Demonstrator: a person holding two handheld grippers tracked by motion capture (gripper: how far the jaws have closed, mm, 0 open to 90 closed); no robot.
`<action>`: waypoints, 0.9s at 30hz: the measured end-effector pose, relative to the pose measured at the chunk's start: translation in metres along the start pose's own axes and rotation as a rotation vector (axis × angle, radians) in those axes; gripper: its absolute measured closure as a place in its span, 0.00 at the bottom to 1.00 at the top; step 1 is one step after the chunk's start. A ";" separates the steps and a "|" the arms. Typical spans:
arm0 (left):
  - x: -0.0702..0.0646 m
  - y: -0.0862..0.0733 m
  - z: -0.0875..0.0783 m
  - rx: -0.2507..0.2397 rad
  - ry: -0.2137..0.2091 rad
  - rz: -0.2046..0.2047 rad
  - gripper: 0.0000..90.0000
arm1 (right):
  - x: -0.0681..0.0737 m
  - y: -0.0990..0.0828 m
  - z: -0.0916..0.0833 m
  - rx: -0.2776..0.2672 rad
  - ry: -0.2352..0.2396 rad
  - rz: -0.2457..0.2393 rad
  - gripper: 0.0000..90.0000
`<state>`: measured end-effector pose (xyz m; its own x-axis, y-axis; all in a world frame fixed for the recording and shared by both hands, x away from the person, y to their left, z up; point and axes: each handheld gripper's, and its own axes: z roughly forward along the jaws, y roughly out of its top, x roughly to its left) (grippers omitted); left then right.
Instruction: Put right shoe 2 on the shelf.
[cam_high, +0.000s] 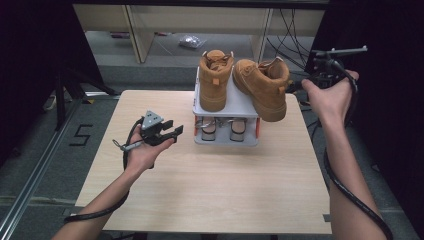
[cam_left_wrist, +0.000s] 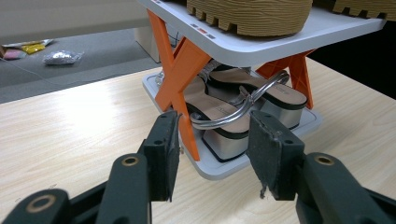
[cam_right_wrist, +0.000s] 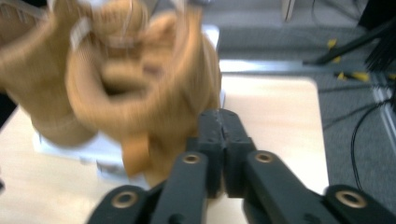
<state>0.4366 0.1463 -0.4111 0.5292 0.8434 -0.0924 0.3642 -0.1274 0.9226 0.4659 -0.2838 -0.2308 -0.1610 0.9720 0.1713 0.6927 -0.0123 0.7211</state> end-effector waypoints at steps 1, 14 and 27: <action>0.000 0.000 0.000 0.000 0.000 0.001 0.59 | -0.002 -0.004 0.002 0.022 -0.001 -0.024 1.00; -0.002 -0.004 0.002 0.015 -0.001 0.001 0.59 | -0.024 -0.064 0.051 0.190 0.024 -0.002 1.00; -0.002 -0.006 0.003 0.017 -0.004 -0.002 0.59 | -0.010 -0.059 0.053 0.159 -0.003 -0.010 1.00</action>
<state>0.4360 0.1434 -0.4177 0.5317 0.8416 -0.0955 0.3781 -0.1349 0.9159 0.4638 -0.2808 -0.3109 -0.1667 0.9726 0.1619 0.7938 0.0350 0.6072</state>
